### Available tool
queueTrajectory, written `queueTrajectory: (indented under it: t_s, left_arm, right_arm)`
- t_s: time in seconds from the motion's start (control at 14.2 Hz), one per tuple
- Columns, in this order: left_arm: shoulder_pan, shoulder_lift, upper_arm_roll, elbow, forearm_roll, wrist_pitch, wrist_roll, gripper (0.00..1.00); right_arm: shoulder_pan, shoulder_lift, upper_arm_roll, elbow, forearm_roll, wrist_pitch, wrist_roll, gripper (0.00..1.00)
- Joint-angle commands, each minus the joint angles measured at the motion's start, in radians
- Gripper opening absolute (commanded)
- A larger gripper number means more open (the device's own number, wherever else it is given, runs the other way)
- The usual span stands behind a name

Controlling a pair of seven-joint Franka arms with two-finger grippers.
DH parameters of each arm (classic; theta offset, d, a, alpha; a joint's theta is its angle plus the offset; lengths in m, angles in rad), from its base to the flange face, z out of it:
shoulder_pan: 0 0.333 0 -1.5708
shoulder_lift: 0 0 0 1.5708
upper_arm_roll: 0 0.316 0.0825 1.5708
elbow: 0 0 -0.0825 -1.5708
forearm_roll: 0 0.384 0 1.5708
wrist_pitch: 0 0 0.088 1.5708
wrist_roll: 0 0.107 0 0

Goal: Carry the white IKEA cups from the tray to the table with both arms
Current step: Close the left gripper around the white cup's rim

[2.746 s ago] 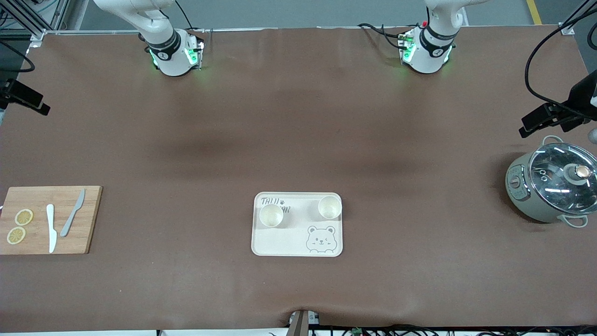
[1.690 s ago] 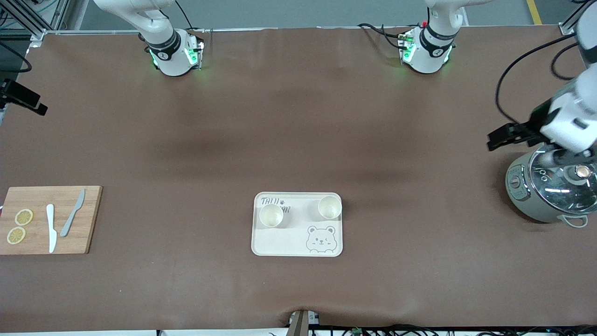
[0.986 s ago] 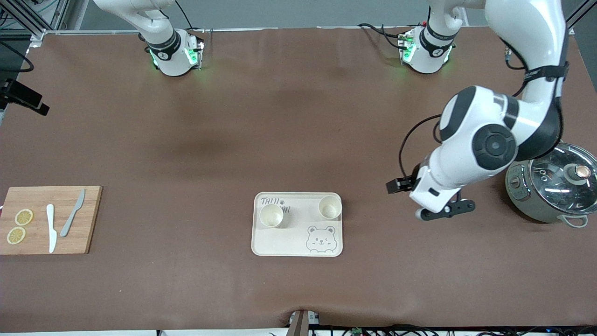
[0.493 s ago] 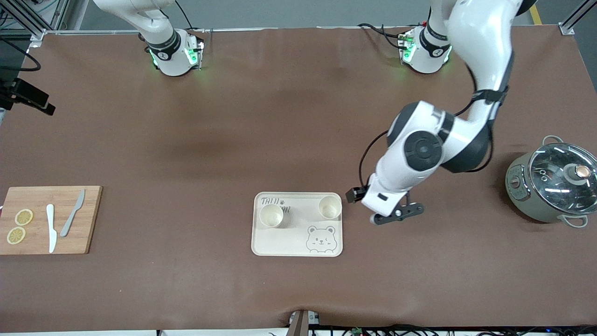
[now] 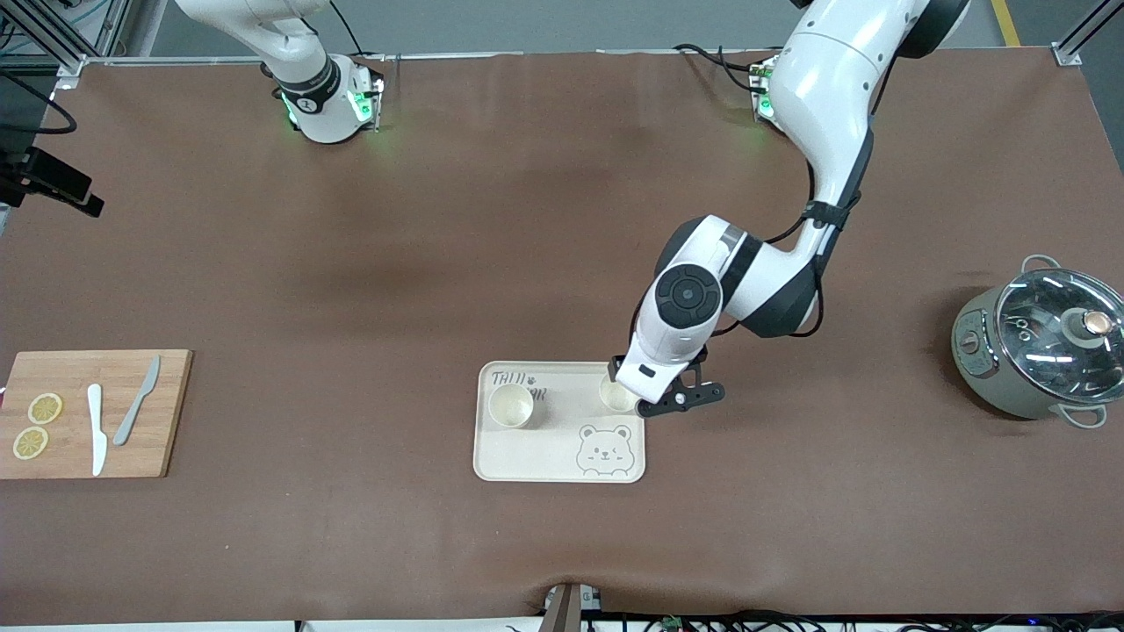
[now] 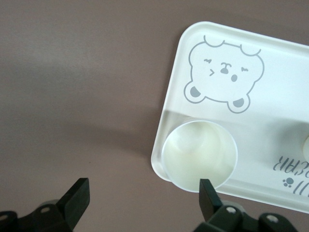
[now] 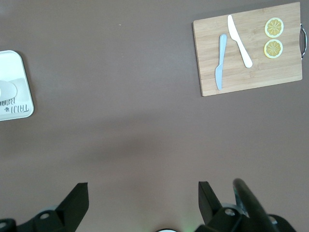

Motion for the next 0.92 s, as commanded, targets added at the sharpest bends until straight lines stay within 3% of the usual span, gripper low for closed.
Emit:
queueTrajectory:
  t_s: [0.0,0.35,0.42,0.63,0.7,0.85]
  left_arm:
    - [-0.019,0.048,0.011,0.024,0.026,0.050,-0.024,1.00]
    - [-0.016,0.098,0.011,0.024,0.026,0.102,-0.030,0.72]
    - [-0.016,0.102,0.011,0.024,0.026,0.103,-0.040,0.60]
    - [-0.010,0.102,0.011,0.024,0.023,0.103,-0.058,0.11]
    - [-0.009,0.102,0.011,0.024,0.023,0.103,-0.060,0.00]
    - [-0.008,0.102,0.011,0.026,0.023,0.103,-0.055,0.00]
  right_arm:
    - [0.005,-0.003,-0.003,0.011,-0.015,-0.004,0.013,1.00]
    - [0.003,-0.003,-0.003,0.011,-0.014,-0.004,0.013,1.00]
    - [0.003,-0.003,-0.003,0.011,-0.014,-0.004,0.013,1.00]
    - [0.003,-0.003,-0.003,0.011,-0.014,-0.004,0.013,1.00]
    - [0.003,-0.003,-0.003,0.011,-0.014,-0.004,0.013,1.00]
    - [0.003,-0.003,-0.003,0.011,-0.014,-0.004,0.013,1.00]
